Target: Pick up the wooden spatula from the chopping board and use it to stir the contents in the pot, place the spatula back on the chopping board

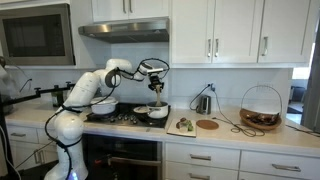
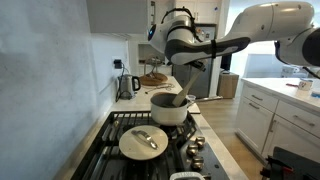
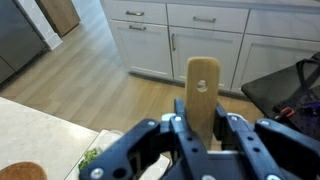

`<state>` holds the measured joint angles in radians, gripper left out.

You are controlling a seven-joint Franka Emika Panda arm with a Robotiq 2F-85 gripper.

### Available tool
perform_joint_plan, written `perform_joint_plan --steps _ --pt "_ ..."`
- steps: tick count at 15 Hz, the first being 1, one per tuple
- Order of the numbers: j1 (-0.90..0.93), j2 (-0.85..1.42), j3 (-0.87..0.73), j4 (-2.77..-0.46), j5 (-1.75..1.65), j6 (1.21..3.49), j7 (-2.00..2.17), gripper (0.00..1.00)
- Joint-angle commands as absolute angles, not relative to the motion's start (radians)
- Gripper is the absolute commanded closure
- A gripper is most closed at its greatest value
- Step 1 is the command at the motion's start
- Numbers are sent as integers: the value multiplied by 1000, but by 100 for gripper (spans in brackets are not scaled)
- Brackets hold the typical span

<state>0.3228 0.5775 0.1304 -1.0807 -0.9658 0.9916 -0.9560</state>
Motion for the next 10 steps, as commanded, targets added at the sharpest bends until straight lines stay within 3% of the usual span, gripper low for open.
perform_joint_plan --steps 1,10 --pt "345 572 144 -1062 -1002 961 -1015 93" --pt "380 629 183 -1045 -979 982 -1049 93"
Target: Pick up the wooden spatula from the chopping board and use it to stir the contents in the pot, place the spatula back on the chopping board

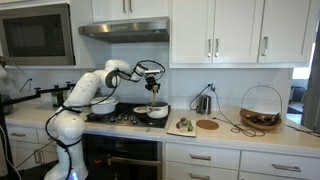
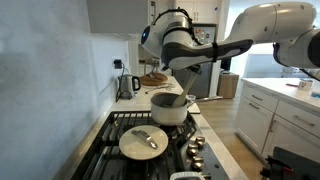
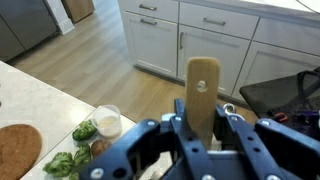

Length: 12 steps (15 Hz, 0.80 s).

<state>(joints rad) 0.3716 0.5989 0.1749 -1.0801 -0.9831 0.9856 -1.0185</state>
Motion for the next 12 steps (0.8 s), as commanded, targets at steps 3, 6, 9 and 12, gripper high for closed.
perform_joint_plan --steps 3,6,9,12 --pt "384 660 190 -1034 -967 988 -1044 93" --pt "386 700 195 -999 -954 1002 -1034 93" --pt "396 745 189 -939 -952 1012 -1037 93" --pt "404 796 200 -863 -963 1004 -1042 93"
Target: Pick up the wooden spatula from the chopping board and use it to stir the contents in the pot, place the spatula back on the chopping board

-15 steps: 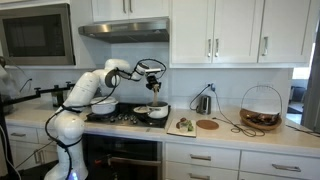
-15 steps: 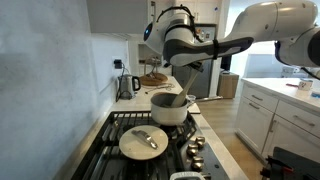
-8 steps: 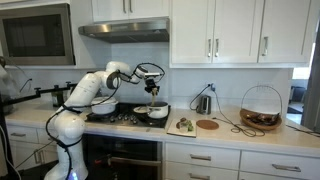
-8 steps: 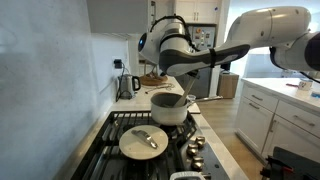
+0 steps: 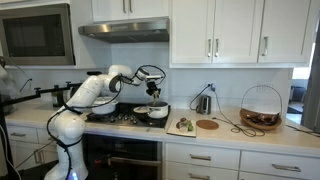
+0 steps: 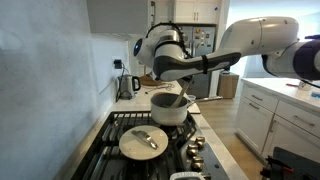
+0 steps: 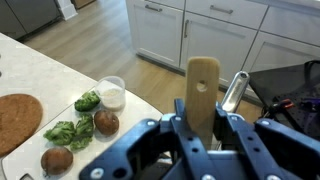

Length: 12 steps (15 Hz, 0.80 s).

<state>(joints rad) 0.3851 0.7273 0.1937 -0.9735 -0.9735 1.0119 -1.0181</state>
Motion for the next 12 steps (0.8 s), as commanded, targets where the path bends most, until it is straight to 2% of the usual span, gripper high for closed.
perform_joint_plan --steps 1,12 --pt "408 812 200 -838 -962 1002 -1043 93" --pt "409 922 170 -665 -988 976 -1049 93"
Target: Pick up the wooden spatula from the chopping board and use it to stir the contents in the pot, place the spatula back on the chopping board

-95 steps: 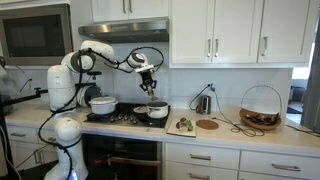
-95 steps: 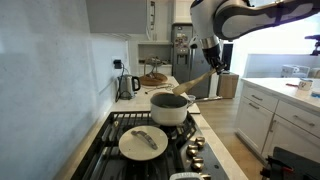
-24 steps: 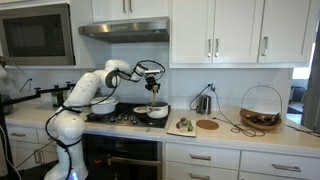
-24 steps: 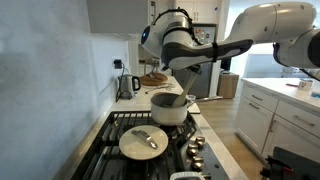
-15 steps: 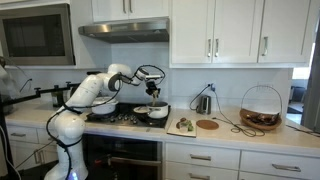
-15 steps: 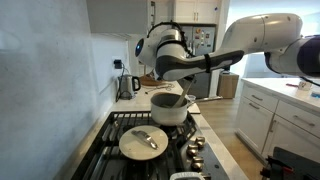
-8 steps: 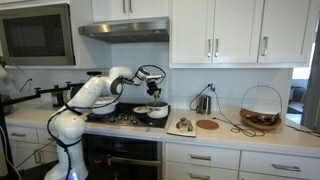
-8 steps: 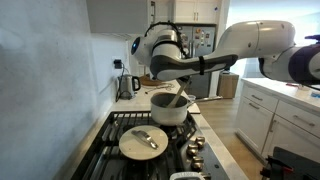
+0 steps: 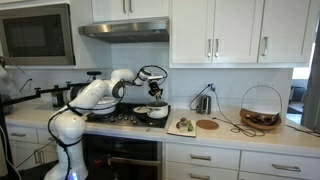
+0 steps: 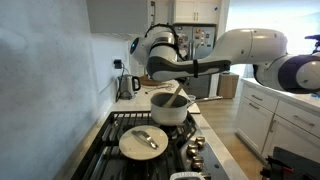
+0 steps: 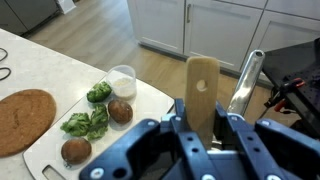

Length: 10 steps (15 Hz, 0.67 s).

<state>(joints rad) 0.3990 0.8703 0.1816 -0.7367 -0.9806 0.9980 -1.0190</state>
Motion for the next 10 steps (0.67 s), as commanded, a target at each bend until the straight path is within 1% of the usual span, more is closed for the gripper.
perform_joint_plan --steps 1,9,10 --pt "407 923 166 -662 -992 971 -1053 93" --pt "409 905 124 -679 -1050 945 -1106 93" --pt "419 889 85 -702 -1026 959 -1110 93"
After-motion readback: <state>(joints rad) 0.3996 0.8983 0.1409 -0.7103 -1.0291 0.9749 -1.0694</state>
